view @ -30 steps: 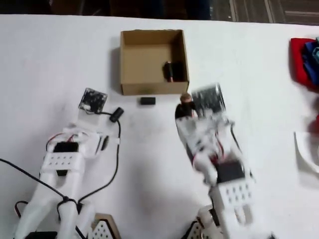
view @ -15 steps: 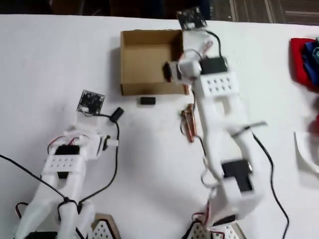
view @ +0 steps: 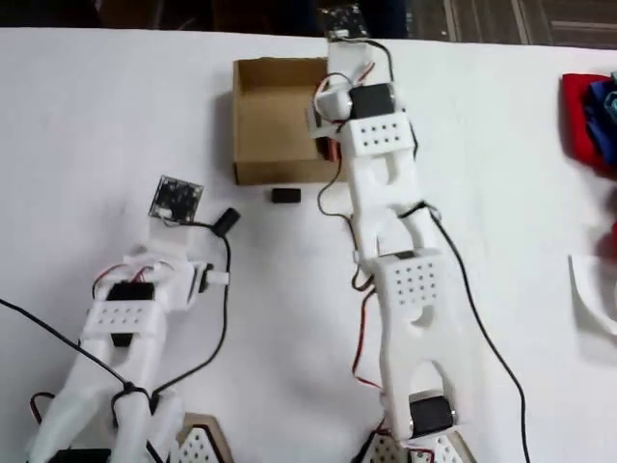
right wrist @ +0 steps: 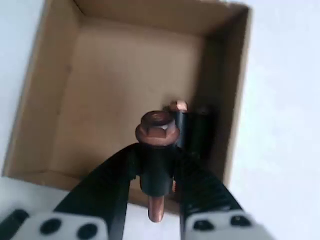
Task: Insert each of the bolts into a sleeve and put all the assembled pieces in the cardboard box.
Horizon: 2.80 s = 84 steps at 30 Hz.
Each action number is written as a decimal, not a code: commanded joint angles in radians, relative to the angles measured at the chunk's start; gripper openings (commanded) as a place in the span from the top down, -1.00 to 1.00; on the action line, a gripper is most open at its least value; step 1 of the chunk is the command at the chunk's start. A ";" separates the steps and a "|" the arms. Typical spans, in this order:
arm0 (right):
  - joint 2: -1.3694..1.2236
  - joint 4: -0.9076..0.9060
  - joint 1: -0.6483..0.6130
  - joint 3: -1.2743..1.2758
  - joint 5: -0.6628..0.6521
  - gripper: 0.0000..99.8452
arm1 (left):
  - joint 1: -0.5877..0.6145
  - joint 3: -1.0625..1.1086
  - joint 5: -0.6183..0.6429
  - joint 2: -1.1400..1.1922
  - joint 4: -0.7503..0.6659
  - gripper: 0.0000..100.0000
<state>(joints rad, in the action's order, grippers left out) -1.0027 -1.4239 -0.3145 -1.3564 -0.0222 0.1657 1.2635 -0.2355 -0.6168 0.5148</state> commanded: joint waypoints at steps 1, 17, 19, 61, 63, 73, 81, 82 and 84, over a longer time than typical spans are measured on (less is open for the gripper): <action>-0.012 0.047 -0.038 -0.127 0.002 0.96 | 0.000 -0.002 0.005 0.000 -0.014 0.54; -0.185 0.220 -0.031 -0.061 0.002 0.96 | 0.000 -0.002 0.006 0.000 -0.012 0.54; -0.208 0.220 -0.030 -0.061 0.002 0.96 | 0.000 -0.002 0.006 0.000 -0.012 0.54; 0.213 -0.348 0.163 0.083 -0.267 0.72 | 0.000 -0.002 0.006 0.000 -0.014 0.54; 0.323 -0.348 0.143 0.269 -0.267 0.72 | 0.000 -0.002 0.006 0.000 -0.014 0.54; 0.746 -0.140 0.160 1.097 -0.275 0.73 | 0.000 -0.002 0.006 0.000 -0.015 0.54; 0.786 0.143 0.143 1.455 -0.299 0.73 | 0.000 0.008 0.006 0.002 -0.031 0.54; 0.786 0.143 0.136 1.459 -0.310 0.73 | 0.000 0.010 0.006 0.002 -0.032 0.54; 0.788 0.142 0.114 1.462 -0.316 0.73 | 0.000 0.010 0.006 0.002 -0.034 0.54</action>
<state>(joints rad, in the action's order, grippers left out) -0.2831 -1.3011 -0.1657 0.1013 -0.3230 0.1672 1.2758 -0.2355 -0.6168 0.5010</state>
